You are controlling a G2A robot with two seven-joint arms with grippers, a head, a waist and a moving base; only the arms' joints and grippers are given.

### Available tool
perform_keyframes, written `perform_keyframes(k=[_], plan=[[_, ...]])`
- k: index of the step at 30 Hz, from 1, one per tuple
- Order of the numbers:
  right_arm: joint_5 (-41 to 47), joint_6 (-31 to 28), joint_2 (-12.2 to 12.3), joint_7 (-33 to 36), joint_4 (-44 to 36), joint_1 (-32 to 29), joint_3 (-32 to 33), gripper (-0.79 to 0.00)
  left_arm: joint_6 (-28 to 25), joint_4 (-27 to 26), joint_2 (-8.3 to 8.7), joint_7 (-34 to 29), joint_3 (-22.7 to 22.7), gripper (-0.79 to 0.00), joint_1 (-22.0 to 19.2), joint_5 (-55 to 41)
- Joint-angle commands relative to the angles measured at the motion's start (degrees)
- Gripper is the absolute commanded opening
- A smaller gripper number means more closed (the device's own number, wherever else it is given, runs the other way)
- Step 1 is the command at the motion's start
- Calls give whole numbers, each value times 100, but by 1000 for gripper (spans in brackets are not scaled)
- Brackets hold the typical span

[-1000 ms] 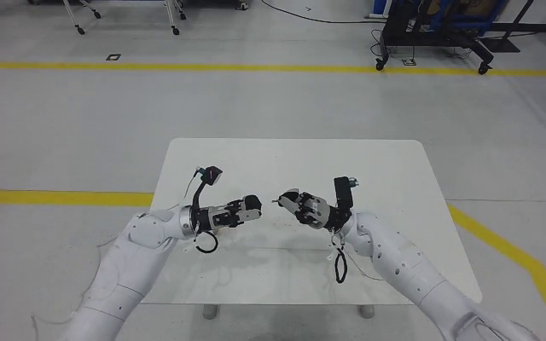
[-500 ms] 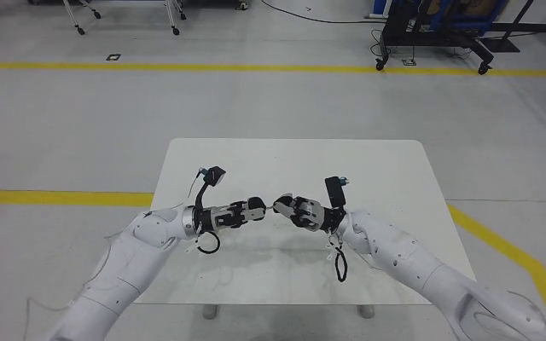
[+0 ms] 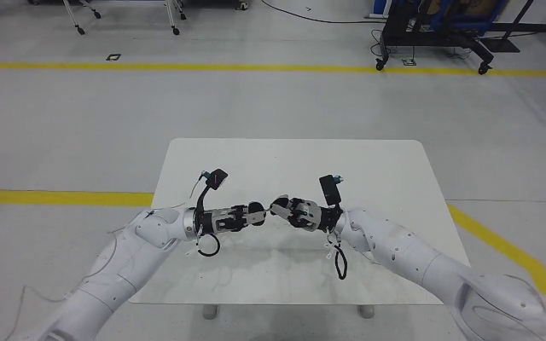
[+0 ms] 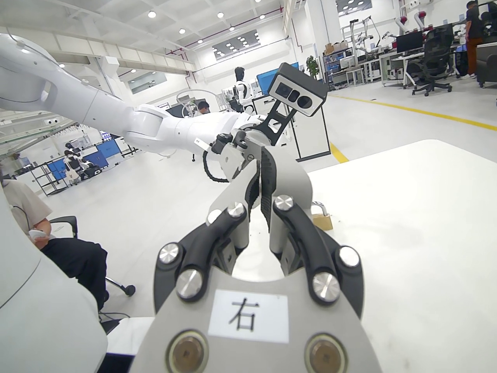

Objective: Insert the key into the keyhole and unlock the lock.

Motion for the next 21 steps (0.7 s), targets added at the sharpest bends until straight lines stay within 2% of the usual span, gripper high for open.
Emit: perform_keyframes(k=[1, 9, 20, 21], plan=[[26, 0, -1, 0, 15, 60, -91, -785, -47, 39, 27, 49, 101, -785, -58, -14], [74, 0, -3, 0, 14, 231, -384, -785, -197, 136, 108, 198, 426, -785, -249, -103], [-69, 0, 8, 0, -5, 236, -385, -785, -197, 104, 185, 198, 614, -785, -363, -330], [-81, 0, 10, 0, -11, 234, -385, -785, -197, 94, 192, 198, 625, -659, -365, -351]])
